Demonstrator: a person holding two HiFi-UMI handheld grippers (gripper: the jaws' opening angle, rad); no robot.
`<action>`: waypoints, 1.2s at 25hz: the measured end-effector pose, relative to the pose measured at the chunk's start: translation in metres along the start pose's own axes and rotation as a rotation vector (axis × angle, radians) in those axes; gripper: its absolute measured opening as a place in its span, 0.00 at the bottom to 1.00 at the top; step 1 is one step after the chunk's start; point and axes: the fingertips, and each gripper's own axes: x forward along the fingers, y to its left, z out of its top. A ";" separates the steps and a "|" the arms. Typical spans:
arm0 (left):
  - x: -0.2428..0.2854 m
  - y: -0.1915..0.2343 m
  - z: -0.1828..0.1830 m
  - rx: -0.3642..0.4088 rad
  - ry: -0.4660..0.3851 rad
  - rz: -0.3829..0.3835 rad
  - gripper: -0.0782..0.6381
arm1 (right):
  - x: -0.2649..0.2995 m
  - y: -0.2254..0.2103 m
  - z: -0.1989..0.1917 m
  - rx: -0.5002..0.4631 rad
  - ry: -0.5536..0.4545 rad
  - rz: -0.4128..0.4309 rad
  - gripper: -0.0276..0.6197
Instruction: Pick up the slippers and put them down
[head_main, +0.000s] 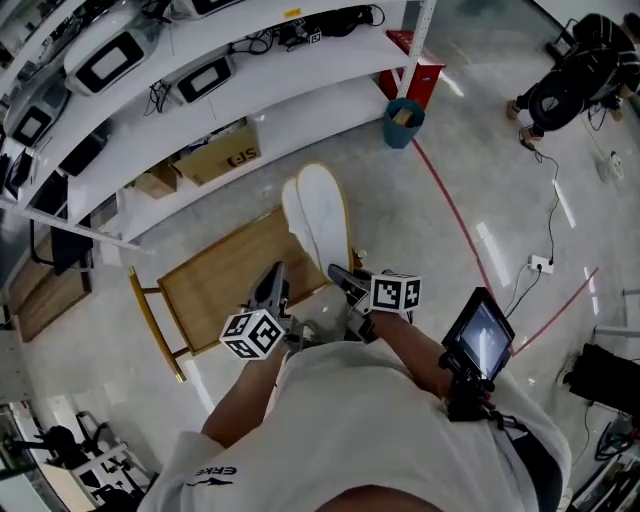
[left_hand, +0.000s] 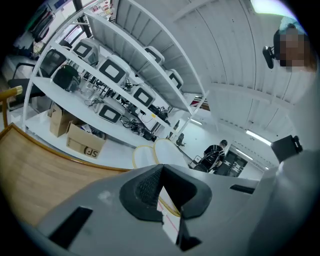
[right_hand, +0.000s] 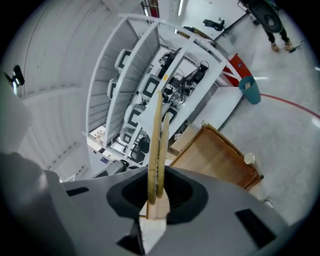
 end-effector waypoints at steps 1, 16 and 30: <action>0.002 0.000 -0.003 -0.003 0.001 0.013 0.11 | 0.001 -0.004 -0.001 0.007 0.016 0.006 0.14; 0.016 0.011 -0.053 -0.034 0.059 0.174 0.11 | 0.020 -0.078 -0.038 0.117 0.247 0.016 0.14; 0.008 0.017 -0.070 -0.050 0.072 0.230 0.11 | 0.025 -0.120 -0.065 0.211 0.318 -0.017 0.14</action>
